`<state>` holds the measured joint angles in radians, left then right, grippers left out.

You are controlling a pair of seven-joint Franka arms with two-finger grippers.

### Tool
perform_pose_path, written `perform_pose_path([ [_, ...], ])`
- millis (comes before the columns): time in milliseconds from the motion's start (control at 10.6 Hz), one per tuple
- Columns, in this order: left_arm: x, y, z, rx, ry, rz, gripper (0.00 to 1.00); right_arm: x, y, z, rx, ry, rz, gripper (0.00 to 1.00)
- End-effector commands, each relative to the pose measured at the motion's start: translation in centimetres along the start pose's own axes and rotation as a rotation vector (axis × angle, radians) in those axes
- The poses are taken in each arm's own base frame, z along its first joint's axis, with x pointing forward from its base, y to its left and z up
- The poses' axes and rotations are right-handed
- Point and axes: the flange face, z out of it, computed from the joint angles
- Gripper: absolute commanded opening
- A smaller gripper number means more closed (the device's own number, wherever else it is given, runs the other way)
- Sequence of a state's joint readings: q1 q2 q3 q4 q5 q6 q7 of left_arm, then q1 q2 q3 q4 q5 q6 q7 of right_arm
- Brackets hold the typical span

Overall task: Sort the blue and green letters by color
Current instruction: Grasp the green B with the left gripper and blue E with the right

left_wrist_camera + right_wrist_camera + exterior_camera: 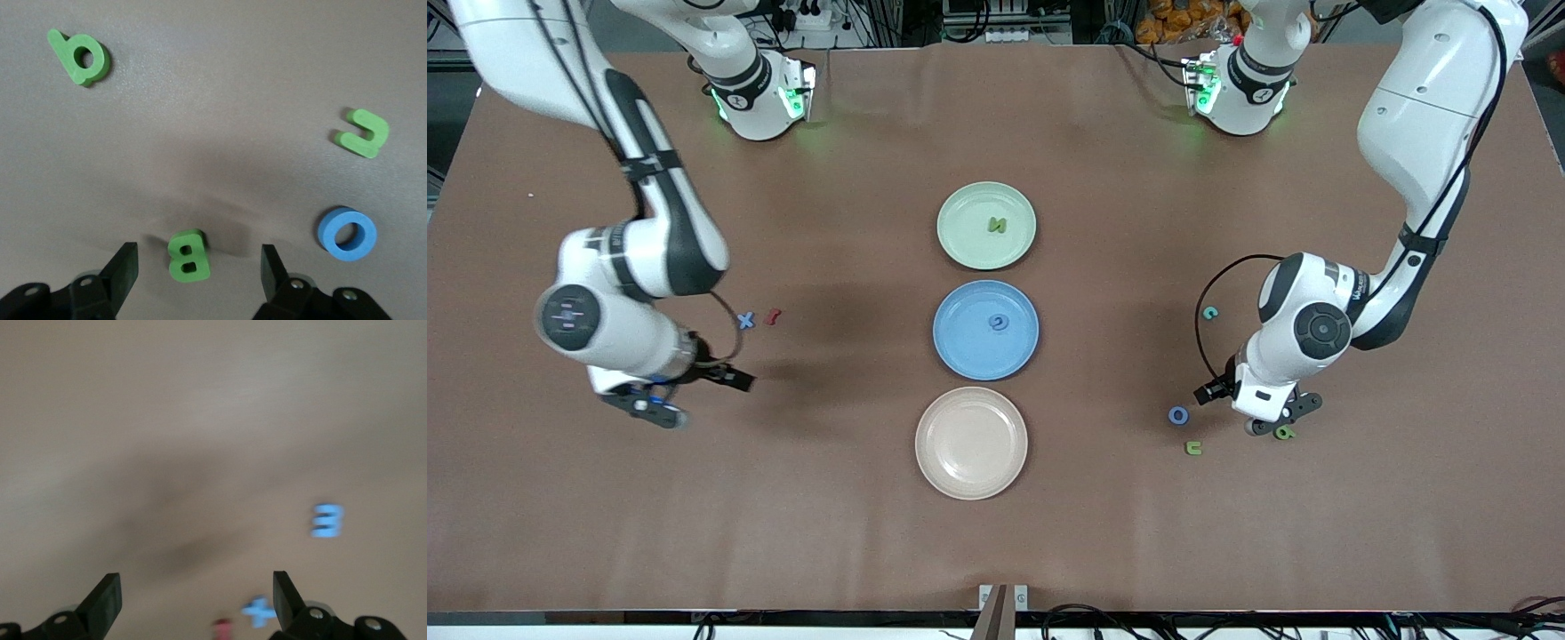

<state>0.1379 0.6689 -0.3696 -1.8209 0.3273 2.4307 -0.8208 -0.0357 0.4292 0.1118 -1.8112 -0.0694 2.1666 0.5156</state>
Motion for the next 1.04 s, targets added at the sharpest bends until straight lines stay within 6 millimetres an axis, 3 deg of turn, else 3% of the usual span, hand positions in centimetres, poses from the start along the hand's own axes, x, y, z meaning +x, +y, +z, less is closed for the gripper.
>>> perform_pose_path([
  [0, -0.2, -0.2, 0.8, 0.019, -0.005, 0.001, 0.72, -1.1, 9.2, 2.2, 0.022, 0.046, 0.011, 1.0],
  [94, -0.3, -0.3, 1.0, 0.021, -0.007, 0.003, 0.68, -2.0, 11.5, 4.0, 0.037, 0.071, 0.035, 1.0],
  [189, -0.2, -0.4, 1.1, 0.025, -0.009, 0.001, 0.56, -3.0, 12.6, 5.3, 0.043, 0.08, 0.043, 1.0],
  [472, -0.3, 0.0, 0.6, 0.021, -0.001, 0.003, 0.0, -4.4, 14.0, 8.5, 0.066, 0.123, 0.02, 1.0],
  [661, -0.5, 0.6, -0.3, 0.017, 0.011, 0.009, 0.0, -4.2, 14.2, 10.3, 0.072, 0.123, 0.023, 1.0],
  [945, -4.7, 6.1, -3.9, 0.05, 0.019, 0.078, 0.0, -3.5, 14.7, 12.7, 0.087, 0.144, 0.018, 1.0],
])
